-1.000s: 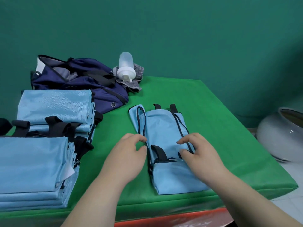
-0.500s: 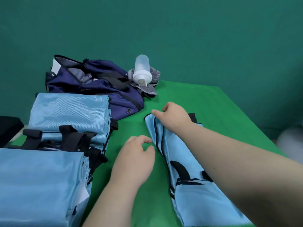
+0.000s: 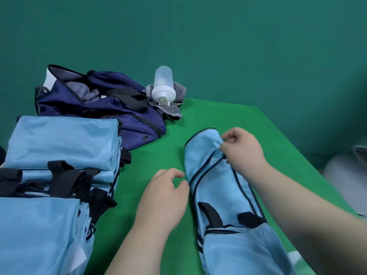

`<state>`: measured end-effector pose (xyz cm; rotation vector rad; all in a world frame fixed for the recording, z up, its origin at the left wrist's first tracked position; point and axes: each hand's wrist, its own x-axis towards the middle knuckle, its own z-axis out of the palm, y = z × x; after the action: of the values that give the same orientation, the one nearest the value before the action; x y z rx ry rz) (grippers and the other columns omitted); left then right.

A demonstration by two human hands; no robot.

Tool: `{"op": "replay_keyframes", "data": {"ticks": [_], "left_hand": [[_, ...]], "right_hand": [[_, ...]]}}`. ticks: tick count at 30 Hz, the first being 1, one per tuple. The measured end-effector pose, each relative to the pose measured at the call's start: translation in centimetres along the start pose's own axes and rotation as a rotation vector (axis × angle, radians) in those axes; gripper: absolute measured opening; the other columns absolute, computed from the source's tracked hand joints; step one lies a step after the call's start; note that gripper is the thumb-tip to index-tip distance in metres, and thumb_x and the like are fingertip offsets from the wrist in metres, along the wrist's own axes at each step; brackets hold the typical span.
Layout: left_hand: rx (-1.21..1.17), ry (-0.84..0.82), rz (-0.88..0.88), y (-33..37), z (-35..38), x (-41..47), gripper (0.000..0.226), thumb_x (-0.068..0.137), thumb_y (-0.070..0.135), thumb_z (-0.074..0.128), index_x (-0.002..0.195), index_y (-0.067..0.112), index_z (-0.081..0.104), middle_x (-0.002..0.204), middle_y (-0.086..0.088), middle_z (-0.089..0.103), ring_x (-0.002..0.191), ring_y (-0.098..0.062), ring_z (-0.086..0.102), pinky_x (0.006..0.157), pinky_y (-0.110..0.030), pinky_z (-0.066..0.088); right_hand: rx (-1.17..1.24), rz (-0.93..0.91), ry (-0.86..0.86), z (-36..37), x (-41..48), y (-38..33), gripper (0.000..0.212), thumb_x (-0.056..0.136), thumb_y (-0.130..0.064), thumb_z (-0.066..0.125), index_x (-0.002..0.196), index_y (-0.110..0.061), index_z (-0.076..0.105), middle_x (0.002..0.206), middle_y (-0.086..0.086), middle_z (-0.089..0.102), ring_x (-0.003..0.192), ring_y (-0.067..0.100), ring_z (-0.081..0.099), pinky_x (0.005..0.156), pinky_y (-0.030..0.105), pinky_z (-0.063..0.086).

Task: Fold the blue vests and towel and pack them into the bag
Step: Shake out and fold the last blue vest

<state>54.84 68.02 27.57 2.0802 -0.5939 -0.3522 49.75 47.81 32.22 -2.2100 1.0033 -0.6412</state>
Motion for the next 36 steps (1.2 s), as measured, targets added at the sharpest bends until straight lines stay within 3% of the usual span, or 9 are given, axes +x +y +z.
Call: {"op": "replay_keyframes", "data": {"ticks": [4, 9, 14, 17, 21, 25, 28, 31, 36], "left_hand": [[0.027, -0.028, 0.003, 0.3, 0.8, -0.3, 0.017, 0.095, 0.038, 0.050, 0.109, 0.040, 0.059, 0.110, 0.020, 0.050, 0.064, -0.004, 0.057, 0.065, -0.027, 0.049], [0.042, -0.033, 0.015, 0.8, 1.6, -0.7, 0.018, 0.095, 0.038, 0.050, 0.109, 0.038, 0.060, 0.113, 0.021, 0.051, 0.060, -0.005, 0.057, 0.065, -0.029, 0.049], [0.075, -0.066, 0.080, 1.0, 2.2, -0.9, 0.019, 0.096, 0.037, 0.051, 0.113, 0.037, 0.060, 0.116, 0.023, 0.051, 0.081, -0.002, 0.055, 0.076, -0.027, 0.045], [0.123, -0.106, 0.141, 0.9, 2.8, -0.9, 0.022, 0.097, 0.036, 0.050, 0.117, 0.037, 0.058, 0.118, 0.025, 0.051, 0.076, -0.011, 0.046, 0.086, -0.032, 0.046], [0.134, -0.133, 0.187, 1.0, 3.1, -0.7, 0.020, 0.097, 0.033, 0.050, 0.115, 0.039, 0.058, 0.114, 0.026, 0.052, 0.074, -0.009, 0.044, 0.093, -0.035, 0.045], [0.159, -0.137, 0.236, 0.9, 3.6, -0.5, 0.015, 0.097, 0.029, 0.050, 0.105, 0.038, 0.059, 0.109, 0.027, 0.055, 0.096, -0.004, 0.051, 0.102, -0.034, 0.039], [0.203, -0.139, 0.260, 0.8, 4.2, -0.3, 0.020, 0.098, 0.027, 0.049, 0.110, 0.037, 0.062, 0.116, 0.027, 0.057, 0.115, 0.000, 0.048, 0.110, -0.033, 0.033], [0.271, -0.164, 0.253, 0.6, 4.8, -0.2, 0.025, 0.100, 0.029, 0.044, 0.116, 0.039, 0.060, 0.121, 0.030, 0.055, 0.121, 0.002, 0.043, 0.116, -0.035, 0.023], [0.303, -0.165, 0.245, 0.4, 5.2, -0.1, 0.026, 0.100, 0.030, 0.043, 0.118, 0.041, 0.059, 0.123, 0.031, 0.052, 0.124, 0.004, 0.039, 0.118, -0.036, 0.018]], "right_hand": [[-0.083, 0.172, -0.085, -1.7, -2.6, 6.1, 0.023, 0.083, -0.013, 0.055, 0.105, -0.021, 0.061, 0.074, 0.006, 0.069, 0.056, 0.023, 0.058, 0.058, 0.032, 0.047], [-0.153, 0.172, -0.062, -2.1, -2.2, 7.8, 0.024, 0.090, -0.038, 0.059, 0.108, -0.022, 0.060, 0.072, -0.003, 0.064, 0.061, 0.017, 0.059, 0.056, 0.029, 0.040], [-0.266, 0.158, -0.152, -0.9, -0.8, 7.0, 0.041, 0.088, -0.058, 0.059, 0.107, -0.021, 0.056, 0.070, -0.001, 0.062, 0.060, 0.017, 0.056, 0.051, 0.029, 0.036], [-0.276, 0.153, -0.159, -0.3, -0.3, 6.4, 0.037, 0.087, -0.051, 0.065, 0.107, -0.022, 0.055, 0.077, -0.002, 0.063, 0.062, 0.016, 0.057, 0.051, 0.028, 0.036], [-0.272, 0.115, -0.156, 0.2, 0.5, 6.3, 0.019, 0.084, -0.024, 0.065, 0.100, -0.022, 0.058, 0.074, -0.002, 0.066, 0.063, 0.016, 0.059, 0.052, 0.027, 0.040], [-0.216, 0.149, -0.078, -0.7, 1.0, 7.0, 0.021, 0.081, -0.017, 0.061, 0.101, -0.022, 0.058, 0.072, 0.000, 0.066, 0.061, 0.019, 0.059, 0.055, 0.029, 0.044], [-0.237, 0.172, -0.090, -1.0, 0.8, 7.9, 0.032, 0.081, -0.022, 0.061, 0.113, -0.022, 0.055, 0.076, 0.000, 0.068, 0.070, 0.020, 0.065, 0.063, 0.032, 0.051], [-0.233, 0.160, -0.119, -0.7, 0.4, 8.3, 0.041, 0.085, -0.030, 0.063, 0.124, -0.022, 0.052, 0.080, -0.001, 0.069, 0.073, 0.017, 0.066, 0.066, 0.033, 0.051], [-0.222, 0.131, -0.117, -0.6, 0.7, 8.6, 0.041, 0.083, -0.015, 0.059, 0.124, -0.021, 0.054, 0.080, 0.003, 0.069, 0.067, 0.019, 0.062, 0.063, 0.035, 0.052]]}}
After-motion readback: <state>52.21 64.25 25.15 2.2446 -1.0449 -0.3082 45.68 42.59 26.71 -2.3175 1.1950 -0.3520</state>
